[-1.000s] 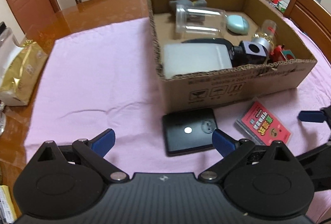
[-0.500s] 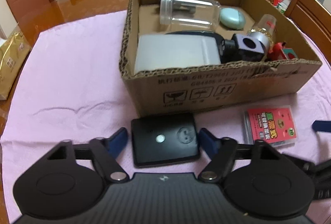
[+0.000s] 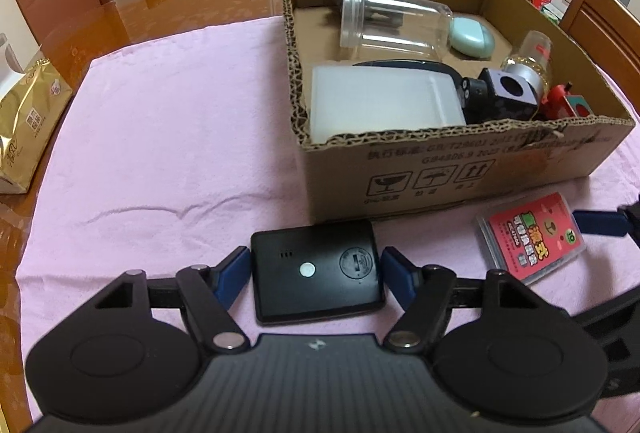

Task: Organize rigid objects
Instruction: 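Grasp the black device with the left tool while the right tool grasps the red card pack, then carry the black device and red card pack into the box and open both tools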

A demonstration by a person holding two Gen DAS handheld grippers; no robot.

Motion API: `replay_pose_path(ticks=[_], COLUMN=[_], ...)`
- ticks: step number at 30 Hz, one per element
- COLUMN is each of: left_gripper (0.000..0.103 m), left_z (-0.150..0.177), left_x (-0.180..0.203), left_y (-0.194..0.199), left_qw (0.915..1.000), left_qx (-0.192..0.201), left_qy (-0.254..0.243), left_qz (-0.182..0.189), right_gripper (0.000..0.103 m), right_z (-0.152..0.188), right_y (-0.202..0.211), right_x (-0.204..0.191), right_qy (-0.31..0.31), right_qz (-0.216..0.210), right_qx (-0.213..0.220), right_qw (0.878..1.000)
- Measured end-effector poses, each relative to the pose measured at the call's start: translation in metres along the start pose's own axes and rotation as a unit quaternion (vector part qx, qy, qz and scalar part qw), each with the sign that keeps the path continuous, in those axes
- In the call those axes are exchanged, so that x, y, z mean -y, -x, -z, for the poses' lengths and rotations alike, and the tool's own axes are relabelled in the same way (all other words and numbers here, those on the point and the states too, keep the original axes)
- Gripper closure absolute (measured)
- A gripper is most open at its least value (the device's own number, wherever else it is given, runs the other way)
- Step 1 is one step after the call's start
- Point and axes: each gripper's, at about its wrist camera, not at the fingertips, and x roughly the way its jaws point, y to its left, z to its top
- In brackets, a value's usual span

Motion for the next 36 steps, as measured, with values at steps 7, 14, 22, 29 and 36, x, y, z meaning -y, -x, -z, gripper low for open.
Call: replay_pose_path(ticks=[7,14,22,29,36], left_gripper=[0.031,0.031,0.022,0.03,0.034], left_z=[0.001,0.002,0.007,0.006,0.006], left_x=[0.0,-0.001,0.0,-0.005,-0.002], left_y=[0.0,0.001,0.003,0.002,0.006], left_qw=[1.0,1.0,0.9999,0.9997,0.9998], left_qx=[0.004,0.007,0.004,-0.008,-0.015], left_qy=[-0.001,-0.005,-0.002,0.023,-0.004], left_qz=[-0.001,0.003,-0.011,-0.005,0.007], right_gripper=[0.0,0.008,0.001,0.004,0.011], right_z=[-0.007,-0.005,0.002,-0.001,-0.004], right_y=[-0.011,-0.005,-0.001,-0.005,0.0], right_x=[-0.013,-0.008,0.009,0.0,0.001], right_qy=[0.009,0.0,-0.018,-0.015,0.005], right_qz=[0.035,0.041,0.046,0.05,0.036], right_qx=[0.004,0.007,-0.006,0.008,0.0], right_qw=[0.999,0.999,0.999,0.999,0.999])
